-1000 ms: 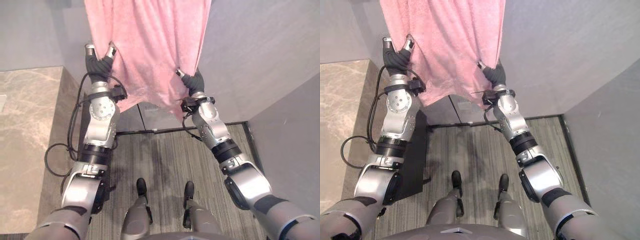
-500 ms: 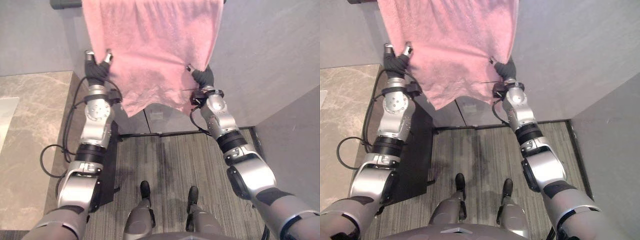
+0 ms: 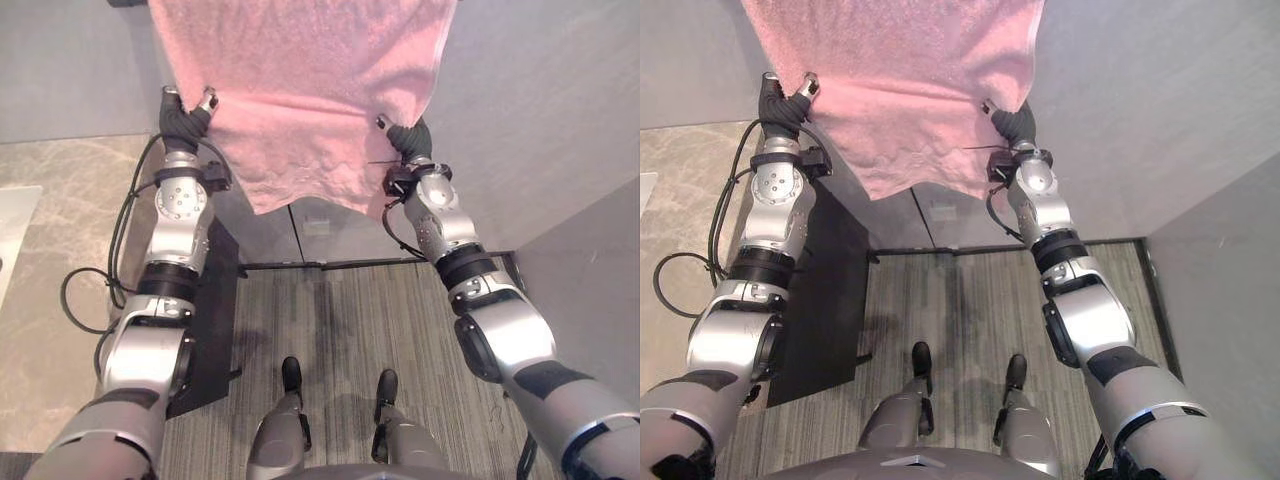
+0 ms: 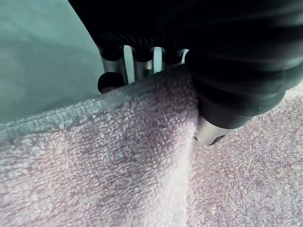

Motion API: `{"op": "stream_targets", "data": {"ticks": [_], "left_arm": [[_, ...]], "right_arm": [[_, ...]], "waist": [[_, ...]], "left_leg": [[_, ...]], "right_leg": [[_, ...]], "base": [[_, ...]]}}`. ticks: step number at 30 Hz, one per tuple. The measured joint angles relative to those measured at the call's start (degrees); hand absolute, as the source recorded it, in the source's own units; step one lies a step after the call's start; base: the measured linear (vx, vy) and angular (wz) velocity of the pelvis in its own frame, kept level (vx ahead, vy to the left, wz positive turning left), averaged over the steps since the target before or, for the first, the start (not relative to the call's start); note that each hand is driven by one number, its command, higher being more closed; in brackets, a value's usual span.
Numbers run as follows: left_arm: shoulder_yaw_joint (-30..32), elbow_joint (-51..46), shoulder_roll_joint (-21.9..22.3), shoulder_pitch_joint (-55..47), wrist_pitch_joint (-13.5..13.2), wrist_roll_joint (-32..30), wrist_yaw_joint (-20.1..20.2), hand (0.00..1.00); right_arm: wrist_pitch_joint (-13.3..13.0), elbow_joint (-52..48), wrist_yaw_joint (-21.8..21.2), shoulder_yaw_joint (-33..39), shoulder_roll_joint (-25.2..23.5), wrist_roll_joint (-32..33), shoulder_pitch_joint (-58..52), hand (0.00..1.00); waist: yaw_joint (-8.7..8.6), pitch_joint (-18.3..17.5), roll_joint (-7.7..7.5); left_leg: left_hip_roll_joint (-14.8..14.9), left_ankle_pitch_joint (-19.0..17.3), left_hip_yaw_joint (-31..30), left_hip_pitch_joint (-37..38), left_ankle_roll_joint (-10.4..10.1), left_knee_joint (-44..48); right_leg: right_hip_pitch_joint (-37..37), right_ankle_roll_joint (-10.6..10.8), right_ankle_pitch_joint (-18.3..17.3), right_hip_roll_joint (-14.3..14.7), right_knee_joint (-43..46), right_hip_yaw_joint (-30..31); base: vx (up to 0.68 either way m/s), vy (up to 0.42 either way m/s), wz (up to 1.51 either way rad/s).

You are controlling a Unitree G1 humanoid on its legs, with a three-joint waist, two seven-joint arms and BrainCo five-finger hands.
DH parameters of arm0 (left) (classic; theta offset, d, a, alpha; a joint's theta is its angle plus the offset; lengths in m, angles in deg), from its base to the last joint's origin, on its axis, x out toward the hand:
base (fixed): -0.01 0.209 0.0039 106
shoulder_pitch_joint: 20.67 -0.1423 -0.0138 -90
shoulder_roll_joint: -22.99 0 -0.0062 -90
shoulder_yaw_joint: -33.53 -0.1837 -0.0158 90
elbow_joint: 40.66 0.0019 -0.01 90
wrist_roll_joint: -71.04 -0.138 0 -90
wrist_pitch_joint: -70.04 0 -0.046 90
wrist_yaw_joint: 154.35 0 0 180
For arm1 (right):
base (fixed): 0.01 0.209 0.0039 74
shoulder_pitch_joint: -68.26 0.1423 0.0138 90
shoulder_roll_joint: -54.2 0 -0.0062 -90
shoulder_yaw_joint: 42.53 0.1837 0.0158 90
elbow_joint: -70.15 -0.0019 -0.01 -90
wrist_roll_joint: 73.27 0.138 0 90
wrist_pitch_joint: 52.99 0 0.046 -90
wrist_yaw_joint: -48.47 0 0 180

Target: Organize washtable

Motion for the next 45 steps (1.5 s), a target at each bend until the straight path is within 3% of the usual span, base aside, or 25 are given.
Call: {"op": "stream_targets", "data": {"ticks": [6,7,8,14,18,23,27,31,35,42,45], "left_arm": [[0.0,2.5,-0.1,2.1,0.4,0.0,1.0,1.0],[0.0,2.6,-0.2,2.2,0.4,0.0,1.2,1.0],[0.0,2.7,-0.3,2.2,0.5,0.0,1.2,0.0],[0.7,5.7,-2.4,2.1,1.4,0.4,1.2,0.0],[2.3,6.1,-4.5,1.6,1.5,1.2,1.1,0.0],[4.8,4.4,-5.9,-2.0,1.4,2.9,-0.7,0.0],[6.9,-3.1,-6.2,-10.8,1.0,4.5,-1.8,0.0],[6.9,-8.7,-5.8,-15.7,0.9,4.5,-1.5,0.0],[7.4,-16.8,-3.7,-21.5,-1.0,4.5,-1.1,0.0],[9.8,-31.8,-0.8,-34.6,-1.3,5.6,0.0,0.0],[12.8,-41.2,4.9,-42.4,-2.1,5.6,1.3,0.0]], "right_arm": [[0.0,2.8,0.0,0.7,0.0,1.8,2.0,1.0],[0.0,3.6,0.0,0.7,0.0,1.9,2.4,0.0],[0.1,4.2,0.0,0.9,0.0,2.3,2.9,0.0],[0.6,6.2,0.0,3.3,0.2,4.0,3.4,0.0],[0.9,6.1,0.1,4.5,2.1,4.0,3.3,0.0],[1.0,5.5,1.9,5.6,4.6,4.0,3.1,0.0],[0.9,0.5,3.1,8.0,9.4,4.1,-1.7,0.0],[0.9,-2.2,3.3,9.6,10.9,4.0,-4.1,0.0],[0.8,-8.1,3.4,10.3,12.1,3.9,-7.9,0.0],[-0.2,-24.2,3.7,13.6,11.2,3.7,-23.7,0.0],[-0.6,-32.2,3.2,14.2,8.4,2.8,-32.8,0.0]], "waist": [[0.25,0.1,-0.21],[0.27,0.1,-0.22],[0.35,0.2,-0.26],[0.31,0.5,-0.82],[0.29,1.3,-2.02],[0.28,1.3,-1.98],[0.4,1.4,-1.83],[0.18,1.6,-1.5],[0.27,1.9,-0.97],[0.44,1.8,-0.81],[0.36,1.4,-0.19]], "left_leg": [[0.0,0.0,0.1,0.0,0.0,0.0],[0.0,0.0,0.1,0.0,0.0,0.0],[0.0,0.0,0.1,0.0,0.0,0.0],[0.0,0.0,0.1,-0.2,0.0,0.0],[0.0,0.0,0.2,-0.3,0.0,0.0],[0.0,0.0,0.6,-0.3,0.0,0.0],[0.0,0.0,0.8,-0.4,0.0,0.0],[0.0,0.0,0.7,-0.3,0.0,0.0],[0.0,0.0,0.5,0.0,0.0,0.0],[0.0,-0.2,-0.1,0.1,-0.1,0.0],[-0.1,-0.2,-0.2,0.3,-0.1,0.0]], "right_leg": [[0.0,0.0,0.0,0.1,0.1,0.1],[0.0,0.0,0.0,0.1,0.1,0.1],[0.0,0.0,0.0,0.1,0.1,0.1],[-0.4,0.0,-0.1,-0.1,0.4,0.2],[-0.6,0.0,-0.1,-0.1,0.4,0.3],[-0.9,0.0,-0.1,-0.1,0.3,0.5],[-0.9,0.0,-0.1,-0.1,-0.1,0.4],[-0.6,0.0,0.0,-0.1,-0.2,0.3],[0.0,0.1,0.0,-0.1,-0.7,0.0],[0.5,0.0,-0.1,-0.1,-0.7,-0.6],[0.8,0.0,-0.4,-0.2,-0.7,-1.0]], "base": [[0.0,-0.001,-0.01],[0.0,0.0,0.0],[0.0,0.0,0.0],[0.0,0.0,0.0],[0.0,0.0,0.0],[0.02,-0.002,-0.04],[0.02,-0.005,-0.01],[0.0,0.0,0.0],[0.0,0.0,0.01],[0.01,-0.001,0.04],[0.02,-0.002,0.02]]}}
